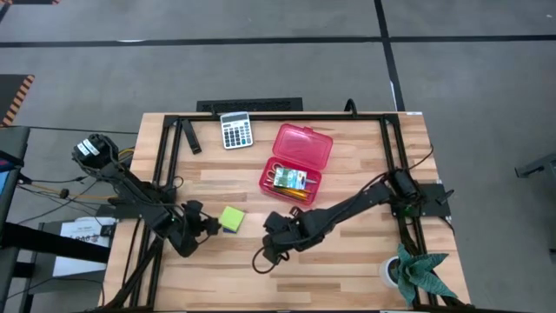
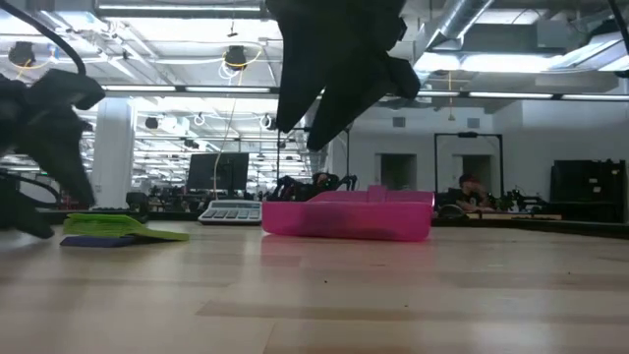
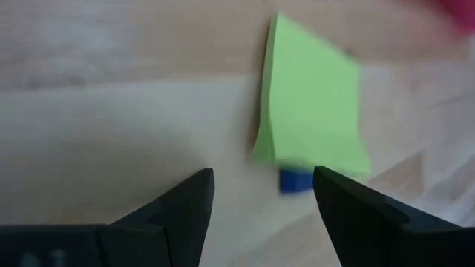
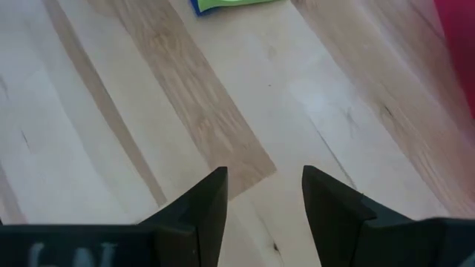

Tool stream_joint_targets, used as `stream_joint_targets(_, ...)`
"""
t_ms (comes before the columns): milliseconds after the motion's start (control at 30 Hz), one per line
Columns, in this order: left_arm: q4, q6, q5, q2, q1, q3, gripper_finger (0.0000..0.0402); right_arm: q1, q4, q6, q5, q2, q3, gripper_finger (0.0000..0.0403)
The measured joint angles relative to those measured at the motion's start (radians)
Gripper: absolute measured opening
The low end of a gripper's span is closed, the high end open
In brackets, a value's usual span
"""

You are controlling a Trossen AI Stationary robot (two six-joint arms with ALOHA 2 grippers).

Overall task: Pack school essentials
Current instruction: Put the sticky note into the supply box

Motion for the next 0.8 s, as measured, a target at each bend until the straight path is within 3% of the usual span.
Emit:
stream_joint_targets(133, 0.025, -0.055, -0.084, 0.001, 0.011, -0.021, 0.0228, 0.011, 0.001, 0.000, 0.018, 0.000, 0.000, 0.0180)
stream_joint_targets(633, 0.192, 0.012, -0.056, 0.002, 0.049, -0.066, 0.0227, 0.015, 0.004, 0.000, 0.047, 0.000, 0.000, 0.0176)
stream_joint_targets(800, 0.190, 0.013, -0.049, 0.002, 0.052, -0.066, 0.0190, 0.015, 0.004, 0.005, 0.047, 0.000, 0.000, 0.0177)
